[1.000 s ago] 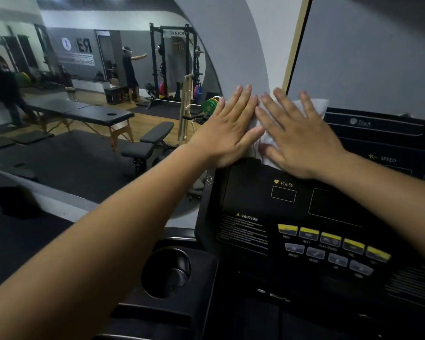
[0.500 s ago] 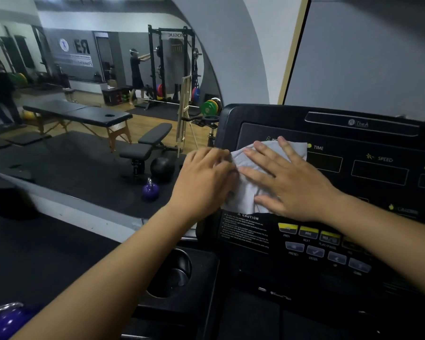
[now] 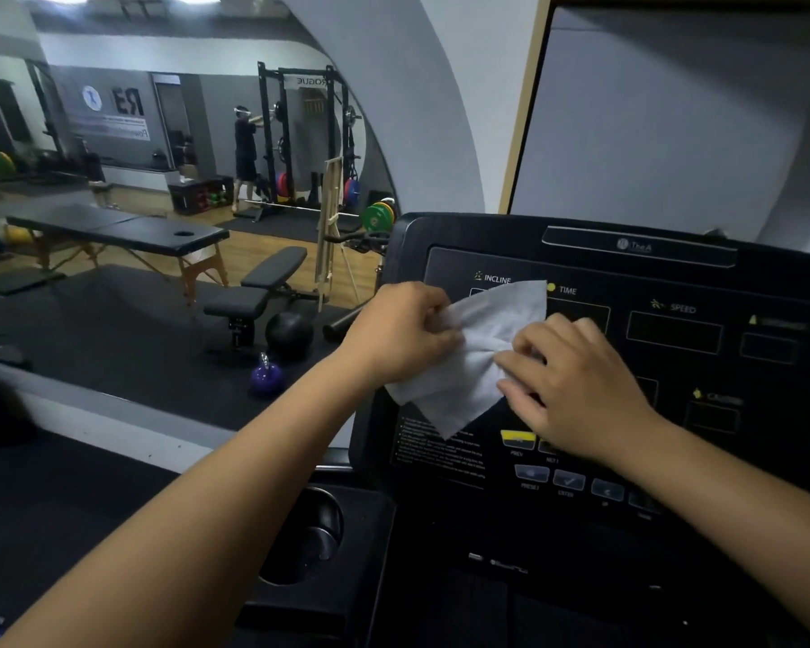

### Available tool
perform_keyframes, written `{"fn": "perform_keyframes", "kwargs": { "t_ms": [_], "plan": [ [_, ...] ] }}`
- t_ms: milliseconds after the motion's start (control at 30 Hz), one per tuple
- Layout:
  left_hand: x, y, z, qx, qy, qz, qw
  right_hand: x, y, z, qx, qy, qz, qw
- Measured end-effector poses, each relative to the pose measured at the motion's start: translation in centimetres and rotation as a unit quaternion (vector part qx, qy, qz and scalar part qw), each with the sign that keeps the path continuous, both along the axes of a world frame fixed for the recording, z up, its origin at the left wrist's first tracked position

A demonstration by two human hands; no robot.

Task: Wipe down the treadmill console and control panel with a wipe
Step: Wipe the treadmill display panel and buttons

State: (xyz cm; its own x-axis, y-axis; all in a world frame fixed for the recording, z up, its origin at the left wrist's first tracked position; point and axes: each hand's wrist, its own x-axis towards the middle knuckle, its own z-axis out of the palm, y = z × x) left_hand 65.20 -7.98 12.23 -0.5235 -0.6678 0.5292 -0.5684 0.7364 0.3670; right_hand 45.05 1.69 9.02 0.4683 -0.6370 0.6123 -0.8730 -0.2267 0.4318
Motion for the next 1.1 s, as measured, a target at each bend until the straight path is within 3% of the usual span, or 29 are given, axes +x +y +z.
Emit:
{"fn": "perform_keyframes", "kwargs": {
  "t_ms": [133, 233, 300, 533, 700, 867, 1033, 1100],
  "plan": [
    [0.2, 0.3, 0.6, 0.130, 0.106, -0.034, 0.985, 0.7, 0.2, -0.5, -0.001, -0.070, -0.057, 0.996],
    [1.3, 0.7, 1.6, 0.259, 0.191, -0.087, 0.943, 0.6, 0.0, -0.3, -0.013, -0.110, -0.036, 0.993],
    [2.2, 0.7, 1.8, 0.288, 0.232, -0.086, 0.925, 0.4, 0.2, -0.1, -0.009, -0.135, -0.014, 0.991],
    [4.8, 0.9, 2.2, 0.288, 0.288, -0.102, 0.908, 0.7, 1.3, 4.7, 0.030, -0.305, 0.087, 0.948],
    [5.4, 1.8, 3.3, 0.282, 0.243, -0.105, 0.922, 1.8, 1.7, 6.6, 0.053, -0.402, 0.089, 0.910],
    [5.5, 1.6, 3.2, 0.220, 0.206, -0.094, 0.949, 3.1, 1.8, 7.3, 0.118, -0.560, 0.126, 0.810],
    [5.4, 1.2, 3.3, 0.252, 0.290, -0.128, 0.914, 3.4, 1.4, 7.2, 0.104, -0.589, 0.108, 0.794],
    [5.1, 1.0, 3.2, 0.251, 0.288, -0.128, 0.915, 3.4, 1.0, 7.1, 0.107, -0.602, 0.107, 0.784]
  ]
}}
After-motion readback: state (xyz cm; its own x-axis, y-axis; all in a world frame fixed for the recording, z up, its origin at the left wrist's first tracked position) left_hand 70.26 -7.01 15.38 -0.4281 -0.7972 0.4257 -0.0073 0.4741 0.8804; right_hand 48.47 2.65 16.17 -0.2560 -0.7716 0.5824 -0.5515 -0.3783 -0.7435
